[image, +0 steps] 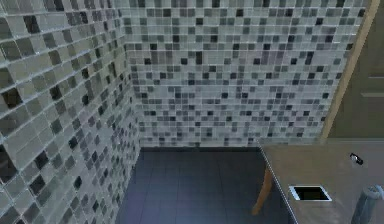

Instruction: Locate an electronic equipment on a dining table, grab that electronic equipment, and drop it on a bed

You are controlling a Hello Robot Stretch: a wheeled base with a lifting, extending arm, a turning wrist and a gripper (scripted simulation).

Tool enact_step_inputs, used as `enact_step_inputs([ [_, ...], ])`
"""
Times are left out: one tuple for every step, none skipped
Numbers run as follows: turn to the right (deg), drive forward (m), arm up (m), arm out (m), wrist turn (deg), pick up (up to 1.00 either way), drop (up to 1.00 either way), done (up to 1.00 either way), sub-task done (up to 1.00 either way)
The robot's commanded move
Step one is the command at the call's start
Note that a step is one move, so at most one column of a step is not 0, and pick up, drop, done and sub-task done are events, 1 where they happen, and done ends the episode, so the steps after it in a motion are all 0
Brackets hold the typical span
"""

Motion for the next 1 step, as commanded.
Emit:
enact_step_inputs([
  [-45.0, 0.00, 0.00, 0.00, 0.0, 0.00, 0.00, 0.00, 0.00],
])
